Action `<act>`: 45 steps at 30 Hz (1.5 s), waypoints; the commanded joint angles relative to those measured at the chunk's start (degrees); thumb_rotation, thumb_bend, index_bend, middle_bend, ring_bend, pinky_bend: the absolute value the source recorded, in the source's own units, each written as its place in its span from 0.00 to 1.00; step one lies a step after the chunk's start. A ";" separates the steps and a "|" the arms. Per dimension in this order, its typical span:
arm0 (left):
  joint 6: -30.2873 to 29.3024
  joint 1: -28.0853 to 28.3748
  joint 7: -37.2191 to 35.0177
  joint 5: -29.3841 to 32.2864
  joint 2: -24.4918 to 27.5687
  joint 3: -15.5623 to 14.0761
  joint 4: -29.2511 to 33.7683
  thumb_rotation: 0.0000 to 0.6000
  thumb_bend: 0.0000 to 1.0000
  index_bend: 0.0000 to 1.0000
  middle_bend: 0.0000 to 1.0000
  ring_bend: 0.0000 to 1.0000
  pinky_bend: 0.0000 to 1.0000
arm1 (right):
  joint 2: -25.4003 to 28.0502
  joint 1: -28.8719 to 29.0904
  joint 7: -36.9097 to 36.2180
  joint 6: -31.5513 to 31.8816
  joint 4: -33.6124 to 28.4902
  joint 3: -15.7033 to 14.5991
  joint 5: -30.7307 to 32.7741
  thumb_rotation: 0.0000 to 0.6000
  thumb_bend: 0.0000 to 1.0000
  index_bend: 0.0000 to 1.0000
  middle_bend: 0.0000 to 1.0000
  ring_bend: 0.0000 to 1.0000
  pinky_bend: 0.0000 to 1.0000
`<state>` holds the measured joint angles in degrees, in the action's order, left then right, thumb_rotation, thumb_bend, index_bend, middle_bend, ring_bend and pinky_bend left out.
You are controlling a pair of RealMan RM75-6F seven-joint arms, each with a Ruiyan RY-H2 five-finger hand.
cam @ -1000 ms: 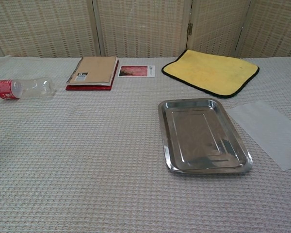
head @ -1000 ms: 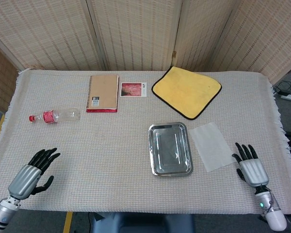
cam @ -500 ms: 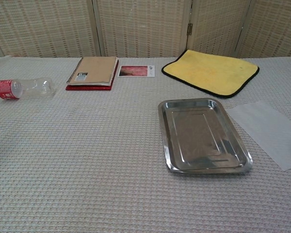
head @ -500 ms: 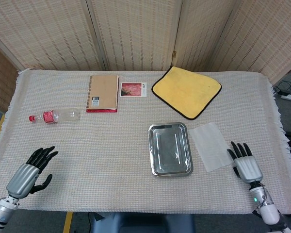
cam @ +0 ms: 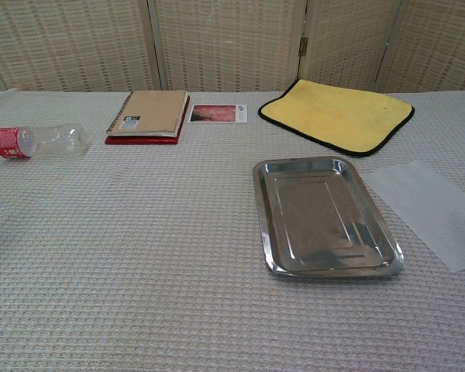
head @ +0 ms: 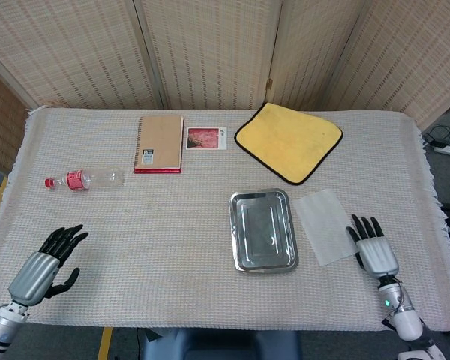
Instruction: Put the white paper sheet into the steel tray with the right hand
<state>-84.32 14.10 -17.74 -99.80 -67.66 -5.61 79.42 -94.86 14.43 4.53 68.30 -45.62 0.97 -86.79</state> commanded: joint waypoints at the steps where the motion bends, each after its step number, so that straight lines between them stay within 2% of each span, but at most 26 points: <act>1: 0.23 0.04 0.07 0.03 0.03 -0.06 -0.03 1.00 0.58 0.00 0.00 0.00 0.00 | -0.61 0.24 0.94 -0.08 0.24 0.53 0.61 1.00 0.44 0.25 0.00 0.00 0.00; 7: 0.56 0.07 0.26 0.41 -0.06 0.07 -0.17 1.00 0.58 0.00 0.00 0.00 0.00 | -1.80 1.00 1.13 -0.93 0.90 1.11 1.43 1.00 0.44 0.32 0.00 0.00 0.00; 14: 0.90 0.09 0.20 1.29 -0.69 0.58 -0.94 1.00 0.58 0.00 0.00 0.00 0.00 | -3.03 0.77 0.22 0.68 0.96 1.56 1.83 1.00 0.44 0.45 0.01 0.00 0.00; 17: 1.20 0.16 0.13 1.49 -0.75 0.62 -1.06 1.00 0.58 0.00 0.00 0.00 0.00 | -3.93 0.45 -2.30 3.86 1.85 2.17 1.36 1.00 0.44 0.50 0.06 0.03 0.00; 20: 1.27 0.14 0.21 1.49 -0.77 0.58 -1.03 1.00 0.58 0.00 0.00 0.00 0.00 | -5.07 0.22 -5.21 7.12 3.63 2.75 0.77 1.00 0.44 0.57 0.15 0.11 0.00; 24: 1.29 0.14 0.40 1.47 -0.76 0.58 -0.86 1.00 0.58 0.00 0.00 0.00 0.00 | -5.97 0.18 -7.67 9.08 5.81 2.71 0.08 1.00 0.44 0.65 0.22 0.17 0.00; 32: 0.92 0.07 0.38 1.15 -0.61 0.52 -0.63 1.00 0.58 0.00 0.00 0.00 0.00 | -6.78 0.09 -10.67 11.86 7.68 2.66 -0.75 1.00 0.44 0.69 0.27 0.21 0.00; 41: 0.31 -0.11 0.31 0.78 -0.52 0.48 -0.48 1.00 0.58 0.00 0.00 0.00 0.00 | -7.44 0.13 -13.21 14.69 8.49 3.62 -0.64 1.00 0.45 0.69 0.31 0.24 0.00; 42: 0.34 -0.11 0.06 1.02 -0.47 0.60 -0.48 1.00 0.58 0.00 0.00 0.00 0.00 | -7.69 0.52 -15.09 18.51 7.75 5.38 -0.59 1.00 0.45 0.69 0.31 0.25 0.00; 45: 0.34 -0.08 -0.08 0.95 -0.37 0.57 -0.42 1.00 0.58 0.00 0.00 0.00 0.00 | -8.18 1.53 -17.59 23.86 7.55 7.47 -1.12 1.00 0.46 0.69 0.32 0.25 0.00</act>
<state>-83.99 14.02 -17.81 -98.86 -68.03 -5.04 79.00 -102.50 14.97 -10.07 85.20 -37.37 5.83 -87.53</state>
